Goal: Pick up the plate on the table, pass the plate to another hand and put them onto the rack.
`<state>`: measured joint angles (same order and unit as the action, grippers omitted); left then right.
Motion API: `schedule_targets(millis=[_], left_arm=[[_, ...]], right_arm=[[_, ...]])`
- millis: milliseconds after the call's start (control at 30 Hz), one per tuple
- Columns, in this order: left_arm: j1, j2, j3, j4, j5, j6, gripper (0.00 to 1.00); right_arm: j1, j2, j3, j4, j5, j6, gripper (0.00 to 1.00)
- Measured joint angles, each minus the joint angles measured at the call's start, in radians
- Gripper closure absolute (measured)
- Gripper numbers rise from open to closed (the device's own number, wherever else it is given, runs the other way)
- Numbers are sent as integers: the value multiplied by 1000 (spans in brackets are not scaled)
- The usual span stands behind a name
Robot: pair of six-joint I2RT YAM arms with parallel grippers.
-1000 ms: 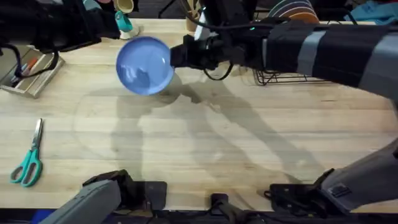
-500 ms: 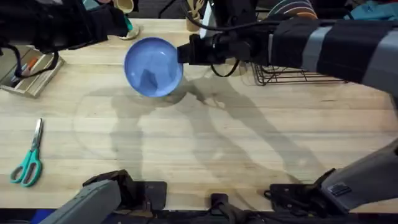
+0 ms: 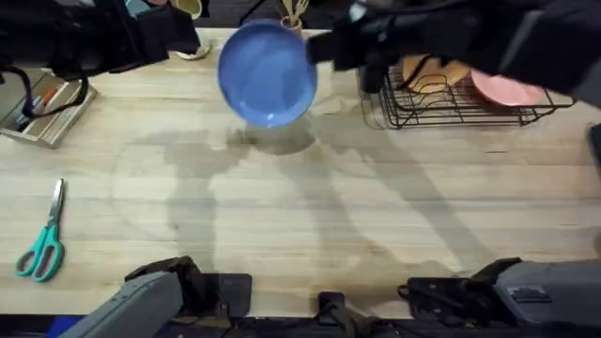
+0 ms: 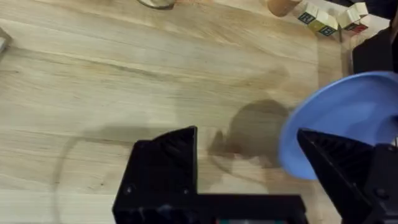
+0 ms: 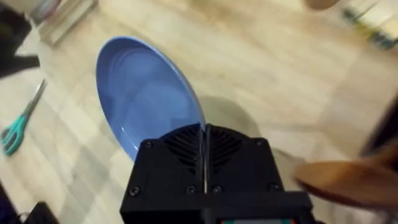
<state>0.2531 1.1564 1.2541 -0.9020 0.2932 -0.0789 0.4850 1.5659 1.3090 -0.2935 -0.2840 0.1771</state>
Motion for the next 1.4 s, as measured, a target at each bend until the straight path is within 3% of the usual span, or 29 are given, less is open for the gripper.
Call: schedule_targets(millis=[433,500,700,1167,1400], left_arm=[[0,0,0,0,0,0,8],[0,0,0,0,0,0,8],[0,0,0,0,0,0,8],[0,0,0,0,0,0,8],[0,0,0,0,0,0,7]], right_arm=[[-186,-213,0,3,6,-193,973],[-247,-274,0,31,7,-219,973],[-328,-345,0,63,7,-234,974],[-506,-366,0,84,7,-369,973],[-584,-366,0,105,7,-572,973]])
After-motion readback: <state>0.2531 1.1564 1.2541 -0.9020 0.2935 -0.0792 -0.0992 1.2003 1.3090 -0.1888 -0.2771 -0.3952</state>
